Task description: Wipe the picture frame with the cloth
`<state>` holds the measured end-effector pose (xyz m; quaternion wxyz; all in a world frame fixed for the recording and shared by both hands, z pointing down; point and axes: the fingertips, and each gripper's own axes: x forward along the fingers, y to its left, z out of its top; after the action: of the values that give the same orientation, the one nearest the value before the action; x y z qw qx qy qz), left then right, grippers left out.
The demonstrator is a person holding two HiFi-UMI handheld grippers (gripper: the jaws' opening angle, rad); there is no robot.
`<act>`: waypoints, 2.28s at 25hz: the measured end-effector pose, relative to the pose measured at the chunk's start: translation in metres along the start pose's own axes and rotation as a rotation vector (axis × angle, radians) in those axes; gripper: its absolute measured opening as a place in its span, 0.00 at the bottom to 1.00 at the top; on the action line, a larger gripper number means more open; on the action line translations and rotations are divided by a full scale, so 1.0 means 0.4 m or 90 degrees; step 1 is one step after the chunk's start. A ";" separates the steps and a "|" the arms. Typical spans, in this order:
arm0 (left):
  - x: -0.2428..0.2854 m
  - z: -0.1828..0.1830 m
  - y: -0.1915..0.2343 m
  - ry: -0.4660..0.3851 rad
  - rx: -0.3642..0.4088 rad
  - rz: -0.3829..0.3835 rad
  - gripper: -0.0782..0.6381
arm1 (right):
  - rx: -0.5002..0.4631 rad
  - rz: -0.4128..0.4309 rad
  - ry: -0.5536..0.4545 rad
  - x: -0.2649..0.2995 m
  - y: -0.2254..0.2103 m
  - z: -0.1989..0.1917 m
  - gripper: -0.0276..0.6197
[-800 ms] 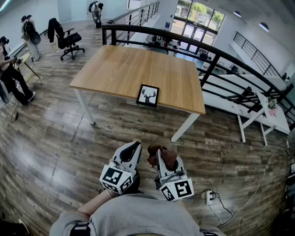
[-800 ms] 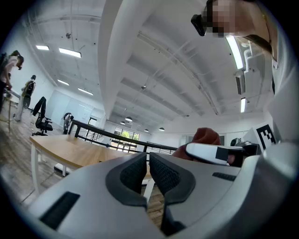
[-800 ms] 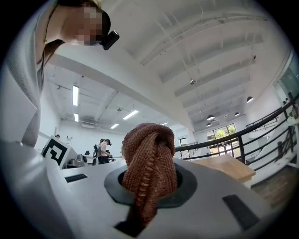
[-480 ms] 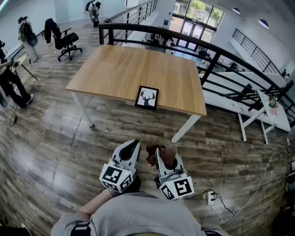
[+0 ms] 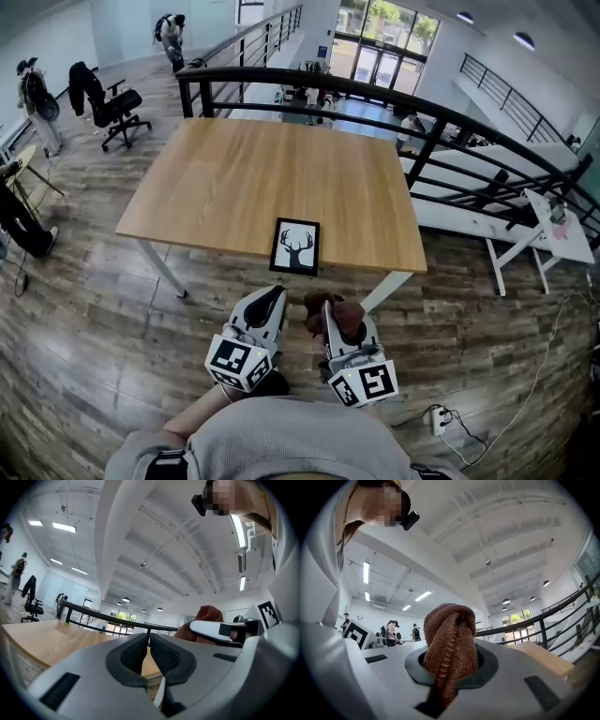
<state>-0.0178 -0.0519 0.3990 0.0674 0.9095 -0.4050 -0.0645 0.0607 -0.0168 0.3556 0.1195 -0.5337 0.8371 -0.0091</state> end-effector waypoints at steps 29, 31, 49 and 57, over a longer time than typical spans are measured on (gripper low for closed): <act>0.320 -0.435 0.471 0.258 -0.423 0.030 0.51 | 0.025 -0.030 0.095 0.358 -0.272 -0.156 0.11; 0.331 -0.497 0.490 0.289 -0.463 0.020 0.52 | 0.038 -0.037 0.110 0.353 -0.287 -0.185 0.11; 0.453 -0.676 0.458 0.337 -0.683 -0.162 0.51 | 0.047 -0.066 0.153 0.358 -0.350 -0.239 0.11; 0.466 -0.649 0.459 0.248 -0.795 -0.176 0.16 | 0.051 -0.060 0.153 0.346 -0.346 -0.241 0.11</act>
<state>0.0169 -0.2945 0.6745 0.6444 0.7383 -0.1514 -0.1296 0.1081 -0.2112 0.4426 0.0391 -0.5624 0.8184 -0.1118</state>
